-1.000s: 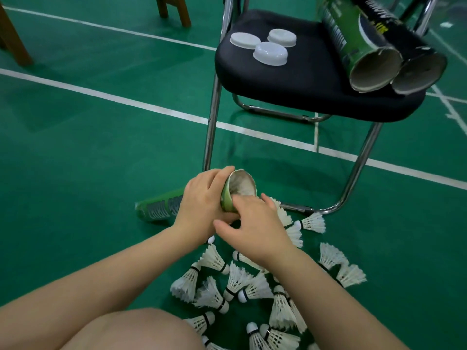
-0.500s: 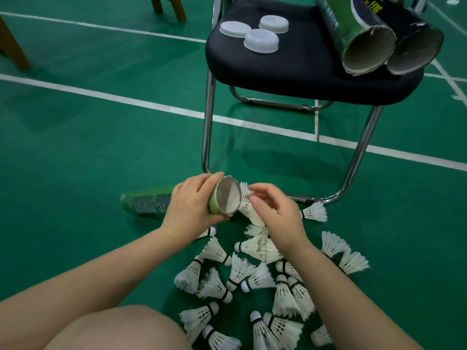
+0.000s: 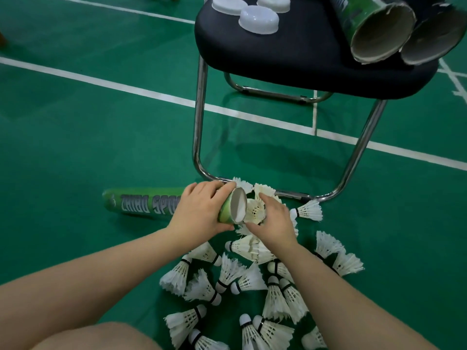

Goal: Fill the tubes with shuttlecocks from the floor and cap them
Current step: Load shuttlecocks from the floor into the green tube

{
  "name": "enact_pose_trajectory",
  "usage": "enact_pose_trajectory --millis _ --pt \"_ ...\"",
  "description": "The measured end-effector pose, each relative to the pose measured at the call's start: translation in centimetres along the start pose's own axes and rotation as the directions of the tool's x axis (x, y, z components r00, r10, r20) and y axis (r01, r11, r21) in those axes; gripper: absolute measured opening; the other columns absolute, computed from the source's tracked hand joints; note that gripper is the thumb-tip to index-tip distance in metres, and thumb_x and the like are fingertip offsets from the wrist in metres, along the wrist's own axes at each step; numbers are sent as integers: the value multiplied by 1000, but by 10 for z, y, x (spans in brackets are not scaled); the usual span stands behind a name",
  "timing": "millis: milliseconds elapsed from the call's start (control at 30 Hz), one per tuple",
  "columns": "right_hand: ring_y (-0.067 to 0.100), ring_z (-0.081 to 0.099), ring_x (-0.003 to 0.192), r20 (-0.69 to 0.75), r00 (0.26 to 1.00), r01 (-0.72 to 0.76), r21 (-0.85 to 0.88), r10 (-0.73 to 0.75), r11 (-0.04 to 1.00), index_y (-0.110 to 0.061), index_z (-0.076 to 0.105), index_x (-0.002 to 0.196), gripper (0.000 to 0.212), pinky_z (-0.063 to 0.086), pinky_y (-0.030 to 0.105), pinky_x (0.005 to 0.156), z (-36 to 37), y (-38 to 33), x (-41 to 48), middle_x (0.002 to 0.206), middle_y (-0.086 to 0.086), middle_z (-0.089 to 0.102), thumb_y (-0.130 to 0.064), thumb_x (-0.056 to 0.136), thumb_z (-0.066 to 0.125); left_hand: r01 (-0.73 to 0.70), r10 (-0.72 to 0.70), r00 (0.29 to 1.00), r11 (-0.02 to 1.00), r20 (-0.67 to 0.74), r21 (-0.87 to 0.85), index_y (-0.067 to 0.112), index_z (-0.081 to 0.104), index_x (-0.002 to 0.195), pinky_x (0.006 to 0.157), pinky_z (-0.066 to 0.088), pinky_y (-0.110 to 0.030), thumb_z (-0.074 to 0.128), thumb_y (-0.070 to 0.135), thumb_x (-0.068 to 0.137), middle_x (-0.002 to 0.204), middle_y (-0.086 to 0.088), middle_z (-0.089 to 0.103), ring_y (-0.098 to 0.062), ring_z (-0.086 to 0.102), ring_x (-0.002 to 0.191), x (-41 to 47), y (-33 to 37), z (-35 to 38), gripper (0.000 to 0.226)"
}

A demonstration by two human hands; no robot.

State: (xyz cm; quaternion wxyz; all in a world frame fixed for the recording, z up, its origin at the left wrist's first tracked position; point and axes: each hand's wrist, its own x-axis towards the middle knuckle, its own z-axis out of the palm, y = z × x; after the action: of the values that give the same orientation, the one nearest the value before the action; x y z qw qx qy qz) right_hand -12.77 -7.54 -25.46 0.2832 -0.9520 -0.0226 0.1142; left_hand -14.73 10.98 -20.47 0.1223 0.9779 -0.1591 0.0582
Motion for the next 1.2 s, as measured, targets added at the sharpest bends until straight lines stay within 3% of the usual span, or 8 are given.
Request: enact_pose_trajectory --millis 200,300,400,700,833,967,1100,1200 --pt "23 11 141 138 986 -78 -96 91 992 -29 7 147 95 18 42 116 33 8 28 155 -3 11 -32 77 72 -66 65 996 998 -67 -6 16 43 125 93 41 -48 79 53 50 117 -7 59 -28 58 104 9 0 18 91" --pt "22 27 131 53 995 -80 -100 86 992 -28 12 146 89 30 38 109 44 9 38 147 1 27 -23 78 70 -81 79 989 997 -122 -12 18 44 121 91 42 -46 63 59 55 112 -3 61 -25 60 100 11 1 21 80" --pt "22 39 122 -5 996 -86 -49 85 995 -23 24 141 74 39 35 100 43 9 41 137 2 36 -20 81 66 -63 58 989 998 -137 -29 19 43 121 90 42 -43 70 56 52 110 -2 61 -24 60 100 15 -2 21 82" --pt "9 39 98 -206 969 -78 262 134 962 -18 36 131 63 36 24 80 7 -4 19 130 1 37 -26 78 69 -7 8 995 1000 -101 1 18 42 122 88 44 -43 83 52 46 111 -3 62 -26 60 100 20 -2 10 93" --pt "12 49 101 -283 906 -102 575 315 812 -20 40 125 58 40 24 81 -17 -20 0 118 -4 47 -31 77 71 -55 54 998 998 24 37 17 42 129 92 42 -44 81 55 50 118 -4 59 -27 57 106 25 -2 4 96" --pt "-2 55 73 -311 874 29 800 372 599 -21 44 112 38 43 8 60 -44 -31 -28 94 -3 57 -24 82 68 -9 18 983 999 184 -49 22 24 141 105 28 -37 71 58 65 138 3 40 -20 38 126 37 6 -8 96" --pt "7 59 82 -240 939 52 806 245 590 -22 46 112 41 48 16 68 -53 -38 -46 98 -3 60 -30 80 70 -17 35 988 993 150 -114 18 32 137 99 37 -39 76 54 60 132 -2 47 -23 46 118 42 24 -18 96" --pt "12 54 104 -205 960 14 716 191 698 -28 42 121 59 48 32 89 -52 -40 -51 116 -5 53 -51 72 66 -29 45 995 986 91 -165 17 39 132 93 41 -43 80 50 57 124 -4 53 -26 51 110 37 38 -16 91"
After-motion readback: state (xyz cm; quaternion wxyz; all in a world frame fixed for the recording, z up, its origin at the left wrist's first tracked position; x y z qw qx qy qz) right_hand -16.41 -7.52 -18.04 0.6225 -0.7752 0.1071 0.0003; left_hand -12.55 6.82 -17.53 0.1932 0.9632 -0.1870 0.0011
